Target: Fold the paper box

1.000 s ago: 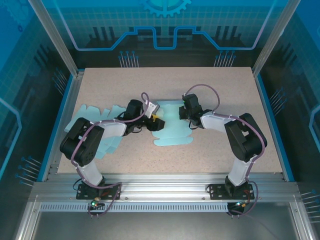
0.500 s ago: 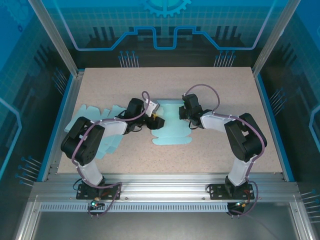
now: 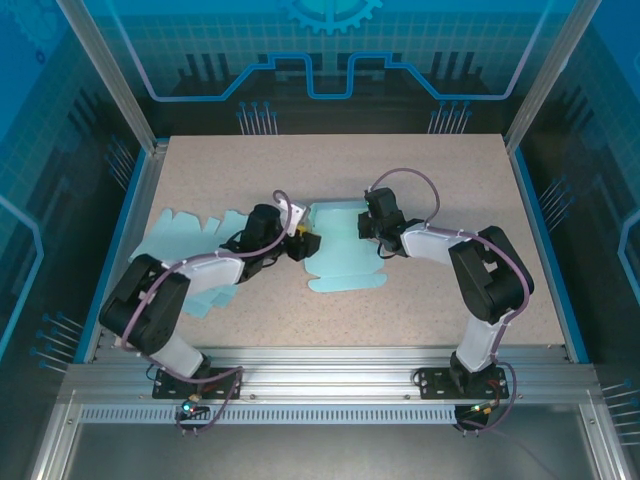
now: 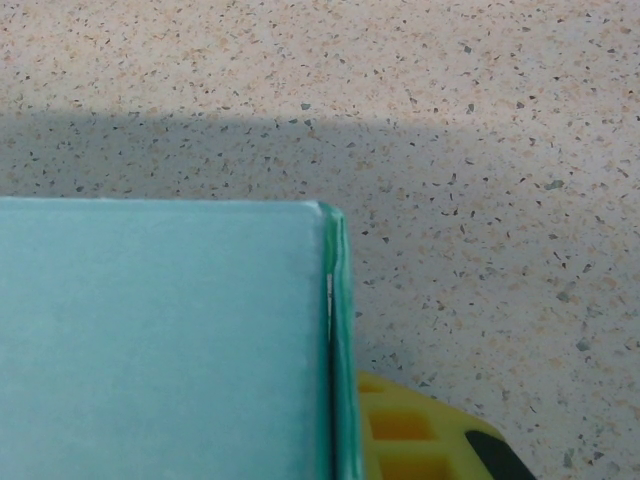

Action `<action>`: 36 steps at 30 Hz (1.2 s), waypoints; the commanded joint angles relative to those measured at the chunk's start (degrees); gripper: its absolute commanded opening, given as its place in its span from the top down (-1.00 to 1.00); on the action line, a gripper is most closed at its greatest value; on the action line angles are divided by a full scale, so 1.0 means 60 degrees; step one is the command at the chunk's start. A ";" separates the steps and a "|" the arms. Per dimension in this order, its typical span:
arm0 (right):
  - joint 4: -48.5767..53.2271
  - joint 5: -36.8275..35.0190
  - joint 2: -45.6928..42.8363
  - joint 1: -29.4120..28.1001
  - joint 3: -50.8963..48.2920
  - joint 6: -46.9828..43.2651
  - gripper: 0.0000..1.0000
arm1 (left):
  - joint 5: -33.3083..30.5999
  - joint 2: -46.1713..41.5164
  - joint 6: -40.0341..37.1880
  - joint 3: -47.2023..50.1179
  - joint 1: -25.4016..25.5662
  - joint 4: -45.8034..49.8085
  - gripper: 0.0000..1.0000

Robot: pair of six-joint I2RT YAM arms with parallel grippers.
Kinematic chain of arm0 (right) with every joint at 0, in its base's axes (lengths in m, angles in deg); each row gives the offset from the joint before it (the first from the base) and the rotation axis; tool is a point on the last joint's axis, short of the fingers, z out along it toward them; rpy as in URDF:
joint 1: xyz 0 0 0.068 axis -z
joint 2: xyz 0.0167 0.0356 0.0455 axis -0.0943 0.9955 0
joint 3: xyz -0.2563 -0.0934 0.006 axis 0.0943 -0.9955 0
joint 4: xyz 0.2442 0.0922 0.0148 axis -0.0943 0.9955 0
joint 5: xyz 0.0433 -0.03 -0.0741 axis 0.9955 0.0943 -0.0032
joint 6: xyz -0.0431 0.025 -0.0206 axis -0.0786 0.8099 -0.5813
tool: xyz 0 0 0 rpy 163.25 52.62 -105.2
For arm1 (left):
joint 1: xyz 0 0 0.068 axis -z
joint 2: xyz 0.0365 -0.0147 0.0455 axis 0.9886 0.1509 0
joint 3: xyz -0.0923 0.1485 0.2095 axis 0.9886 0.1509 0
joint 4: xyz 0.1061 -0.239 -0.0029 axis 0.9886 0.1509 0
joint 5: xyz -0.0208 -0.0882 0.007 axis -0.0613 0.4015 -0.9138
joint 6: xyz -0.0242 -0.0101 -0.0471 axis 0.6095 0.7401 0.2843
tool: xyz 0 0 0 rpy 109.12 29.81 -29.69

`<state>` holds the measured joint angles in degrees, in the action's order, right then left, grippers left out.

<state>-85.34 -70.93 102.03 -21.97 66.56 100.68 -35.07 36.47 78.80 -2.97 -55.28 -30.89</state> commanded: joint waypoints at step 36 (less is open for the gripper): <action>0.0370 0.0116 0.0339 -0.0175 0.0353 -0.0179 1.00 | 0.0523 0.1324 0.0096 -0.1592 -0.0913 0.1226 -0.46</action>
<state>-84.73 -70.73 102.60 -22.03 67.59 100.05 -35.75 43.15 81.33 -10.46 -61.01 -23.35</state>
